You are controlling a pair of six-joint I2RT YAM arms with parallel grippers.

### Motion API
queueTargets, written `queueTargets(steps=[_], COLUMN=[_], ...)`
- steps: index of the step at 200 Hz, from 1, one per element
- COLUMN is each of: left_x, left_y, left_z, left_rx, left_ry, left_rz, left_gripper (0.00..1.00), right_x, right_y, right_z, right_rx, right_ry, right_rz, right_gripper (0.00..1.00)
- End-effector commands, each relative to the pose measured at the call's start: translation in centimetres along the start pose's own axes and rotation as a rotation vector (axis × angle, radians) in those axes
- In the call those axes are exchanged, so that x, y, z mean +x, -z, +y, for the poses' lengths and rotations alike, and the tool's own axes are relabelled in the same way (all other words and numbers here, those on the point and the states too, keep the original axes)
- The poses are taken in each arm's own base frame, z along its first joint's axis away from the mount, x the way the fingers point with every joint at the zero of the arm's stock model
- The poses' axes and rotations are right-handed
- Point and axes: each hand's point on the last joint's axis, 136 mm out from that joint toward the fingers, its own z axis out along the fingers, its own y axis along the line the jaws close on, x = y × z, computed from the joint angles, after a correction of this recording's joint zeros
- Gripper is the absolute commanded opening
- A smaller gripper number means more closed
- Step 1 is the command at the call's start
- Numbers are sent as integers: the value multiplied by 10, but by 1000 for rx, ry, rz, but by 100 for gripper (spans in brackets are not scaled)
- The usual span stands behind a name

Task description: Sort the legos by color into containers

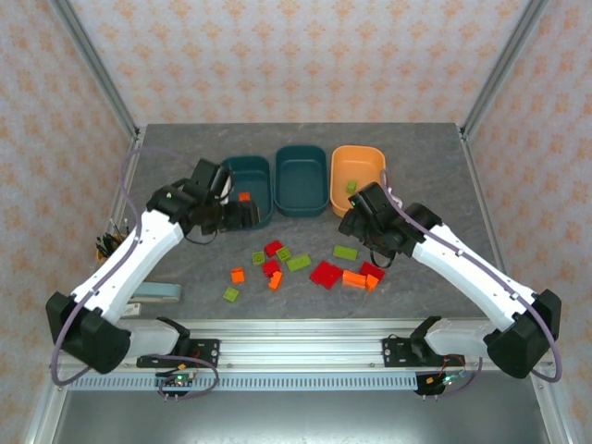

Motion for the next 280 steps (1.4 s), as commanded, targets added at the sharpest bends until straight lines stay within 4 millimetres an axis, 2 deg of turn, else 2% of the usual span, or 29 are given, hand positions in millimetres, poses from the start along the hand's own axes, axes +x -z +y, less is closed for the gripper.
queueTargets(steps=[1, 18, 54, 63, 102, 141, 200, 229, 252, 280], left_x=[16, 35, 58, 60, 62, 64, 62, 62, 60, 57], left_y=[-1, -6, -15, -17, -12, -3, -2, -2, -1, 1], left_z=[-21, -36, -53, -56, -67, -69, -71, -73, -74, -76], left_rx=[86, 127, 151, 152, 191, 226, 230, 238, 252, 260], left_ry=[27, 5, -32, -36, -50, -41, -31, -31, -22, -8], left_rz=[-25, -11, 7, 11, -3, -17, -21, -22, -32, -44], left_gripper=[84, 84, 84, 84, 85, 86, 85, 85, 85, 85], right_x=[4, 13, 40, 45, 54, 62, 71, 73, 69, 55], right_y=[-9, -32, -67, -74, -98, -118, -136, -142, -141, -130], right_z=[-40, -59, -69, -72, -81, -92, -101, -103, -102, -97], right_rx=[123, 133, 166, 178, 201, 238, 244, 243, 235, 212], right_ry=[-50, -136, -136, -131, -123, -110, -103, -108, -117, -123], right_rz=[17, 123, 301, 320, 345, 382, 415, 410, 382, 320], right_gripper=[83, 86, 96, 100, 100, 96, 85, 73, 63, 56])
